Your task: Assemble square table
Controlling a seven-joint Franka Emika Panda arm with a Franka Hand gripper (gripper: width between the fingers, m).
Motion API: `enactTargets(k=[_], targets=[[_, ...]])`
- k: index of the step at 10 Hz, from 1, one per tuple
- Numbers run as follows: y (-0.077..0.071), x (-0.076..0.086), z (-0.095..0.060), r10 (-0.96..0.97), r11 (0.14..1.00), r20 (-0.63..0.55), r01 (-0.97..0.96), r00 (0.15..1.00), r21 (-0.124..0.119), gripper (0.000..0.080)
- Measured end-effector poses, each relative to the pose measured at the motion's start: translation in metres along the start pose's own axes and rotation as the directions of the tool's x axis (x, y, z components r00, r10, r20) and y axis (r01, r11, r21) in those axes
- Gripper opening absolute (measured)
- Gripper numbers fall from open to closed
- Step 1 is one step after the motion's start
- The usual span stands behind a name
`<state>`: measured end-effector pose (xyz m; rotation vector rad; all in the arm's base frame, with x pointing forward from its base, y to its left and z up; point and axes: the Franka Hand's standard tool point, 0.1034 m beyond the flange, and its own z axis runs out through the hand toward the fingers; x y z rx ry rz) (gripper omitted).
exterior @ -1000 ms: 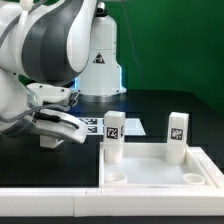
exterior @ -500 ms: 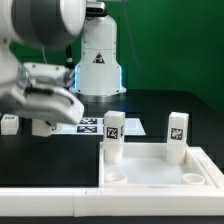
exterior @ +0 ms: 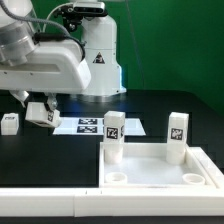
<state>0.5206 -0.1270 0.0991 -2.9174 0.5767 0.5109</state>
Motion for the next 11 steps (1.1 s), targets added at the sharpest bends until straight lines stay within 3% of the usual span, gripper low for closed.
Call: enactTargets(k=[1, 3, 4, 5, 7, 9, 11], targets=[[-0.021, 0.007, -0.014, -0.016, 1.0, -0.098, 0.016, 0.995, -0.003, 0.0284], [-0.092, 0.015, -0.058, -0.119, 0.992, -0.35, 0.123, 0.929, -0.01, 0.0284], [-0.109, 0.011, -0.065, -0.118, 0.992, -0.431, 0.127, 0.895, -0.008, 0.0284], [-0.121, 0.006, -0.066, -0.107, 0.993, -0.473, 0.121, 0.875, -0.001, 0.0284], [-0.111, 0.012, -0.063, -0.115, 0.992, -0.585, 0.122, 0.803, -0.028, 0.0284], [-0.114, 0.011, -0.062, -0.119, 0.992, -0.581, 0.126, 0.805, -0.029, 0.0284], [-0.158, 0.011, -0.072, -0.199, 0.976, -0.67, 0.203, 0.715, -0.074, 0.0284]])
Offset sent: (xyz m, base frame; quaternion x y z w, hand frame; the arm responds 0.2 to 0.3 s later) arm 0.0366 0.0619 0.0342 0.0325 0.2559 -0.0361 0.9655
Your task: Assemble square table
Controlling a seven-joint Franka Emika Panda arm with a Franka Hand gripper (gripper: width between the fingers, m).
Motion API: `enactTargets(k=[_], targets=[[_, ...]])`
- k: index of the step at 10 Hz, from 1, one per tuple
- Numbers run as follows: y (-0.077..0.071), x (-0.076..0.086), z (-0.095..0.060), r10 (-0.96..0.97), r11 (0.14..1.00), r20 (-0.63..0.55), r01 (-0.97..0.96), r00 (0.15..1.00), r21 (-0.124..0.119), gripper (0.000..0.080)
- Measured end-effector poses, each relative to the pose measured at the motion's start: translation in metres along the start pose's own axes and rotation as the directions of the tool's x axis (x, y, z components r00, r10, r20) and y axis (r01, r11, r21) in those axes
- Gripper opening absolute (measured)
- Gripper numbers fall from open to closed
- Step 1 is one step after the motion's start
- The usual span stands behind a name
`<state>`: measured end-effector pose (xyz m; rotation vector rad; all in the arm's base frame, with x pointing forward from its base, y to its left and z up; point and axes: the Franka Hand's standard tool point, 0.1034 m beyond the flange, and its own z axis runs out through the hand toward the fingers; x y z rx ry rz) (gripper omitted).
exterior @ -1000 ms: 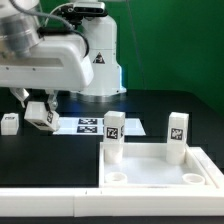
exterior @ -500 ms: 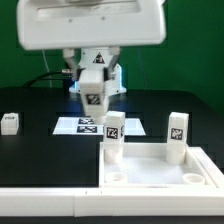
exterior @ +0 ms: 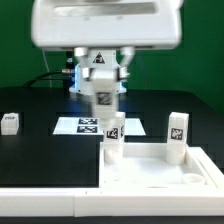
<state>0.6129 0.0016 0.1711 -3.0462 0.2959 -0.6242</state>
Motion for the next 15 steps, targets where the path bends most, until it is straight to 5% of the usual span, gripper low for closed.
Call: enactTargets(k=[2, 6, 9, 13, 15], targets=[[-0.018, 0.001, -0.002, 0.013, 1.0, -0.04, -0.012, 0.999, 0.028, 0.0284], [-0.017, -0.002, 0.002, 0.013, 1.0, -0.035, -0.012, 0.999, 0.024, 0.0284], [-0.066, -0.011, 0.024, -0.071, 0.997, -0.12, 0.074, 0.99, 0.022, 0.0284], [-0.069, -0.011, 0.032, -0.085, 0.996, -0.154, 0.088, 0.984, 0.011, 0.0284], [-0.087, -0.022, 0.041, -0.084, 0.996, -0.186, 0.088, 0.979, 0.016, 0.0284]])
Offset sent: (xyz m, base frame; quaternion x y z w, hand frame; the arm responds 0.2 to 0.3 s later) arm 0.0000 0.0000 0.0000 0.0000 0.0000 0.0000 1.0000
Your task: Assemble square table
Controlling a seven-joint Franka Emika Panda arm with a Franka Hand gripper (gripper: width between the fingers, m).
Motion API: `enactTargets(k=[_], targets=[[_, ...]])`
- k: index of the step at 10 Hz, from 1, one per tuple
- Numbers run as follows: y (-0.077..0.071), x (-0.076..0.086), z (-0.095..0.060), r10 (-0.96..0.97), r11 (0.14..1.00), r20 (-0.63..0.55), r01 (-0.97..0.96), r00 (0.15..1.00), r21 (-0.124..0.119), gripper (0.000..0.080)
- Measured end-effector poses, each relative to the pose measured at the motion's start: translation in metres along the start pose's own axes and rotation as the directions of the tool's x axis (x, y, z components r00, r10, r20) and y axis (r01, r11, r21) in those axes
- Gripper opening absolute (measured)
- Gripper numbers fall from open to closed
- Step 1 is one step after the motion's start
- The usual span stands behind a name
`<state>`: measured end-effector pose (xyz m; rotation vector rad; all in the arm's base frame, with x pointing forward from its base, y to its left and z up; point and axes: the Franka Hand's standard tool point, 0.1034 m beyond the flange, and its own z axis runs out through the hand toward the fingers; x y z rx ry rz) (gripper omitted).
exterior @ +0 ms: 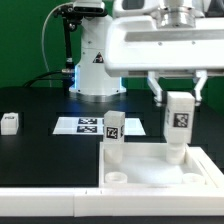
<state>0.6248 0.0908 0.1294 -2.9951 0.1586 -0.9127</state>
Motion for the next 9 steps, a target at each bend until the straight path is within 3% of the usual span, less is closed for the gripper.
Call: enactTargets(k=[3, 9], targets=[[-0.009, -0.015, 0.015, -0.03, 1.0, 0.005, 0.03, 1.0, -0.006, 0.0284], [-0.02, -0.024, 0.02, -0.051, 0.999, 0.014, 0.051, 0.999, 0.0, 0.0284]])
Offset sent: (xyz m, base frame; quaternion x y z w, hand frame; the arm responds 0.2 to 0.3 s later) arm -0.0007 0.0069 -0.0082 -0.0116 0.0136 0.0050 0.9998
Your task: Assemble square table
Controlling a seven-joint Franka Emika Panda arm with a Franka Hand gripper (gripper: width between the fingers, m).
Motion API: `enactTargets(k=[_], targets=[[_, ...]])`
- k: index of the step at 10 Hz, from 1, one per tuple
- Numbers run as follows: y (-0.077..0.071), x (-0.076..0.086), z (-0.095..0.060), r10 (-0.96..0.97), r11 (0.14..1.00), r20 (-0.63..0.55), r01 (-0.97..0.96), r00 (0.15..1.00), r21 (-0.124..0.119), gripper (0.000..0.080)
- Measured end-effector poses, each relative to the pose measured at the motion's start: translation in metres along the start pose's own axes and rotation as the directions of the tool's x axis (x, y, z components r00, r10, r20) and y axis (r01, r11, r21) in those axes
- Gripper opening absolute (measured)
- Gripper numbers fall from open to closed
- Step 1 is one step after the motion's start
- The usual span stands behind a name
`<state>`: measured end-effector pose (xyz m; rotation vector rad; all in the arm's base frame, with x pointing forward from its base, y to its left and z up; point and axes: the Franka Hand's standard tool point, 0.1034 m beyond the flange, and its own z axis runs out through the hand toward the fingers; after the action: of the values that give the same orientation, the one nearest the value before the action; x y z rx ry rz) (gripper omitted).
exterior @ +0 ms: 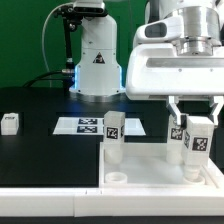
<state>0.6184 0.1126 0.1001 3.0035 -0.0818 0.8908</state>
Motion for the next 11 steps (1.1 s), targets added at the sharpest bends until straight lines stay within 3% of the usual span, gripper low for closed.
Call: enactTargets(k=[11], targets=[[0.002, -0.009, 0.014, -0.015, 1.0, 0.009, 0.015, 1.0, -0.012, 0.0284]])
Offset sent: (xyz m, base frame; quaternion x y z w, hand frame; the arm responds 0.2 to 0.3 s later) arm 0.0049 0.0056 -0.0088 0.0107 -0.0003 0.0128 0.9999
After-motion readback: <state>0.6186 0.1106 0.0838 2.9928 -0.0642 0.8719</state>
